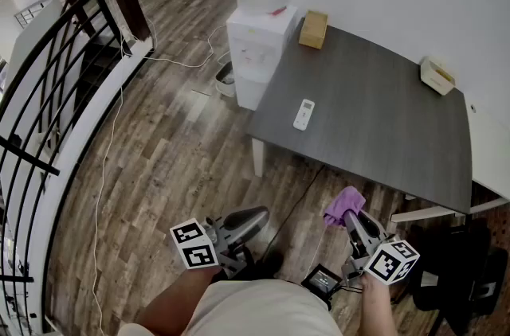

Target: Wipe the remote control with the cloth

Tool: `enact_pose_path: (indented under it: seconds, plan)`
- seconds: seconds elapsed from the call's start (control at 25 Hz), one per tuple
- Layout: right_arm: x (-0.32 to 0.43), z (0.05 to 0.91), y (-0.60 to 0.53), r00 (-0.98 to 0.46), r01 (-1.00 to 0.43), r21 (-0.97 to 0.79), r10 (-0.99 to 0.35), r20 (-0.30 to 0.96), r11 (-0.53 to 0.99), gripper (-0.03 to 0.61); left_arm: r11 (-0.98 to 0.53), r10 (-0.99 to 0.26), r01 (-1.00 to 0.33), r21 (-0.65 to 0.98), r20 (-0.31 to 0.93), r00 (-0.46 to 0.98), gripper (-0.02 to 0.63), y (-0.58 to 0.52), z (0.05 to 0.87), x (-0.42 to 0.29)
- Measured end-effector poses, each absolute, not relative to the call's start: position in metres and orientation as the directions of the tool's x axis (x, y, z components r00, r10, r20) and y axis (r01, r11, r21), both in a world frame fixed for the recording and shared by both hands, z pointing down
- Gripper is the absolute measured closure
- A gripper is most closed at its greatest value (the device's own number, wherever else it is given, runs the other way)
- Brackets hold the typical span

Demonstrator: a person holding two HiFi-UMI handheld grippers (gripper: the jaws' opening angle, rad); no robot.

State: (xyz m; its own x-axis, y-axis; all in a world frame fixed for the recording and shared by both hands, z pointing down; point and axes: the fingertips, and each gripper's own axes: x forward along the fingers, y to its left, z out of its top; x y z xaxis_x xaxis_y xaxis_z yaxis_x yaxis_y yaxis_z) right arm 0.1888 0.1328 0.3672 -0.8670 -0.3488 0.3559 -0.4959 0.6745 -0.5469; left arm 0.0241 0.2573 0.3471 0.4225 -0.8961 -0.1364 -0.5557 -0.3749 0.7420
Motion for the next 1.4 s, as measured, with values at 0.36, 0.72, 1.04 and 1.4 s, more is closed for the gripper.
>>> enact_pose_path:
  seconds: [0.36, 0.72, 1.04, 1.4]
  plan:
    - [0.128, 0.405, 0.056, -0.845, -0.503, -0.468, -0.300, 0.443, 0.727, 0.511, -0.311, -0.899, -0.673, 0.671, 0.023, 0.437, 0.517, 0.162, 0.398, -0.029]
    - [0.039, 0.457, -0.047, -0.643, -0.520, -0.078, -0.330, 0.691, 0.851, 0.511, -0.384, -0.782, -0.853, 0.354, 0.367, 0.504, 0.468, 0.035, 0.485, -0.078]
    - [-0.036, 0.518, -0.113, -0.412, -0.180, 0.233, -0.288, 0.865, 0.956, 0.512, -0.491, -0.642, -0.852, 0.182, 0.585, 0.496, 0.423, -0.032, 0.559, -0.068]
    - [-0.096, 0.554, -0.173, -0.266, 0.202, 0.332, -0.275, 0.924, 0.921, 0.512, -0.506, -0.588, -0.862, 0.020, 0.724, 0.362, 0.425, -0.064, 0.596, -0.070]
